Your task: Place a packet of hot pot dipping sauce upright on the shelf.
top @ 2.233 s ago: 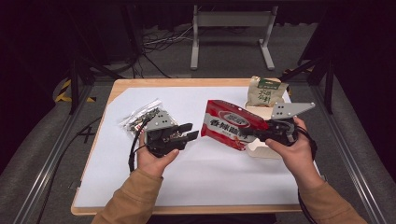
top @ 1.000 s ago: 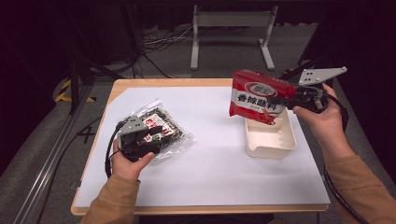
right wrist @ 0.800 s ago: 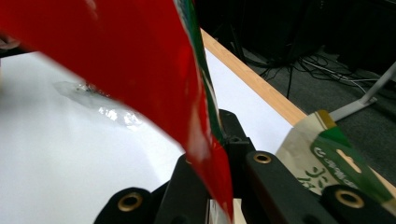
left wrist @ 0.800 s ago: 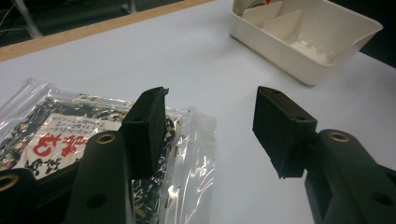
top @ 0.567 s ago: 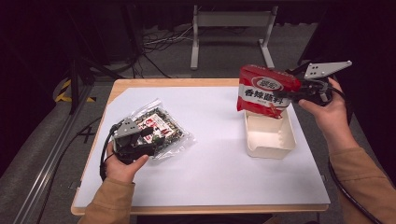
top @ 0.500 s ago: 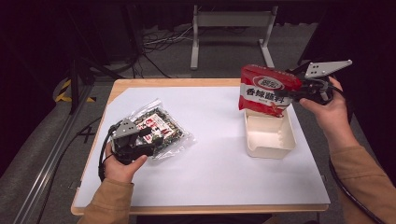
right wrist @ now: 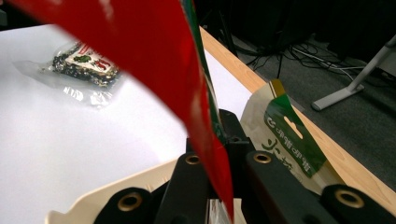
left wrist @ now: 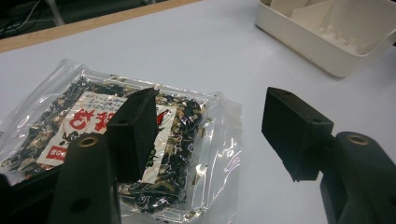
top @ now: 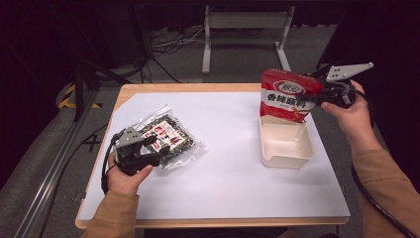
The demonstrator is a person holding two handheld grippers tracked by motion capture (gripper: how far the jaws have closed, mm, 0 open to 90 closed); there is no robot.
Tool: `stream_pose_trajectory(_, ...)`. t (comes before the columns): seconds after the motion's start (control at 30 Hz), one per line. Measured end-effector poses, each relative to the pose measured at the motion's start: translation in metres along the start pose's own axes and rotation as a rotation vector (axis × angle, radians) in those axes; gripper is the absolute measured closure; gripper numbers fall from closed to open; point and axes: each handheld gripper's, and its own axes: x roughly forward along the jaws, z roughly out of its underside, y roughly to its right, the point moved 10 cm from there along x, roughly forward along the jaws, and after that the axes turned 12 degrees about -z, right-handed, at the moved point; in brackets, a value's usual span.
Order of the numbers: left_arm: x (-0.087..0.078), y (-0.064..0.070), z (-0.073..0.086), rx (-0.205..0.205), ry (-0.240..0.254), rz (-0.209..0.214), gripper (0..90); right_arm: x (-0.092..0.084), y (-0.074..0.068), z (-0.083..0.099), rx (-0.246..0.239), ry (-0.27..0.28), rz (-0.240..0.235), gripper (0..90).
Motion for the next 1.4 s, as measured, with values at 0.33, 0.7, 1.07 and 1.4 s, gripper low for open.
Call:
stream_pose_trajectory(0.33, -0.001, -0.005, 0.001, -0.026, -0.003, -0.011, 33.3, 0.006, 0.013, 0.014, 0.006, -0.016, -0.013, 89.2)
stream_pose_trajectory(0.7, -0.001, -0.009, 0.003, -0.032, -0.008, -0.021, 32.6, 0.019, 0.023, 0.027, 0.002, -0.031, -0.02, 89.1)
stream_pose_trajectory(1.07, 0.0, -0.01, 0.004, -0.038, -0.018, -0.02, 30.9, 0.027, 0.027, 0.033, 0.003, -0.031, -0.016, 88.9)
stream_pose_trajectory(1.4, 0.001, -0.01, 0.005, -0.039, -0.029, -0.019, 30.1, 0.042, 0.027, 0.045, 0.026, -0.078, -0.022, 88.7)
